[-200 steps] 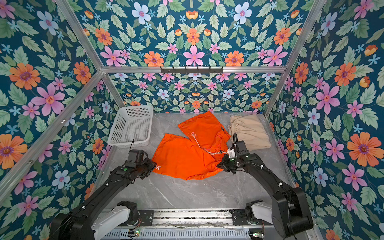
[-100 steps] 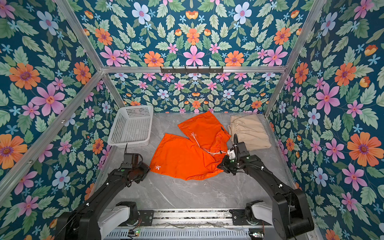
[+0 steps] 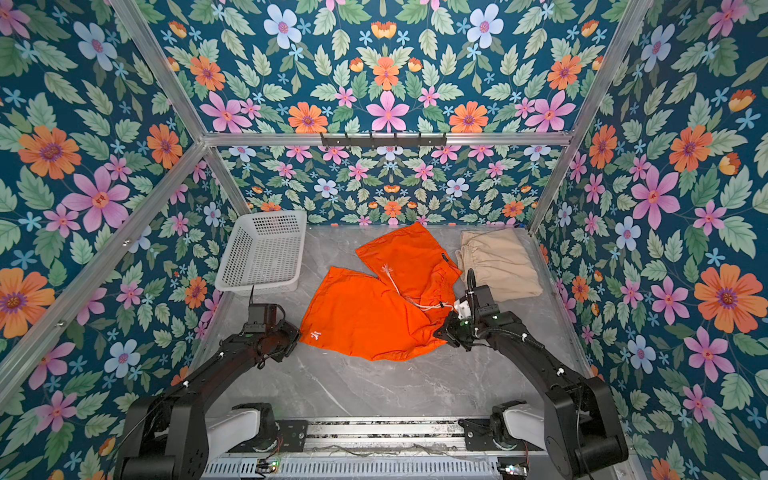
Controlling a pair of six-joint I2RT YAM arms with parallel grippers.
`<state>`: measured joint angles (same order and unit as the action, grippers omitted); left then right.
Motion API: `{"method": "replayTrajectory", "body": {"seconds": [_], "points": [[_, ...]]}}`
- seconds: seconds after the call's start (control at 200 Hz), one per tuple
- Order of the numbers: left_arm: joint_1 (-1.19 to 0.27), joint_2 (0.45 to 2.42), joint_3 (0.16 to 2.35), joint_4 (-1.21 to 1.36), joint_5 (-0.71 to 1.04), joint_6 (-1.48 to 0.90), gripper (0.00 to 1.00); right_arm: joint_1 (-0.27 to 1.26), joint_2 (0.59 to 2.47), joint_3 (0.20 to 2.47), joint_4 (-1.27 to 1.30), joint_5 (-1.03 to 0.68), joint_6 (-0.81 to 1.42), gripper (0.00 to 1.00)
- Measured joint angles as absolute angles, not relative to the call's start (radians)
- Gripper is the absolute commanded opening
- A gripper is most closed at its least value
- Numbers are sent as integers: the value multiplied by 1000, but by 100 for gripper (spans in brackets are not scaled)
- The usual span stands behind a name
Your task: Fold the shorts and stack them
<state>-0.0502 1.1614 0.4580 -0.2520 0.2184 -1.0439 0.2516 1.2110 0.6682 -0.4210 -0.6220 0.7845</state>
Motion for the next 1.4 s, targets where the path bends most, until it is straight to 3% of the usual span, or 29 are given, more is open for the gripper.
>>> {"method": "replayTrajectory", "body": {"seconds": [0.36, 0.565, 0.72, 0.93, 1.13, 1.4], "points": [[-47, 1227, 453, -180, 231, -1048, 30, 251, 1211, 672, -421, -622, 784, 5], [-46, 1253, 445, -140, 236, -1052, 0, 252, 1201, 676, -423, -625, 785, 5], [-46, 1197, 464, -188, 227, -1050, 0, 252, 1179, 698, -437, -625, 784, 5], [-47, 974, 540, -321, 138, -1026, 0, 252, 1187, 779, -469, -632, 770, 4], [-46, 771, 544, -494, 83, -1024, 0, 274, 1328, 909, -471, -663, 728, 4], [-46, 525, 581, -738, -12, -1069, 0, 422, 1612, 1199, -443, -717, 687, 2]]}}
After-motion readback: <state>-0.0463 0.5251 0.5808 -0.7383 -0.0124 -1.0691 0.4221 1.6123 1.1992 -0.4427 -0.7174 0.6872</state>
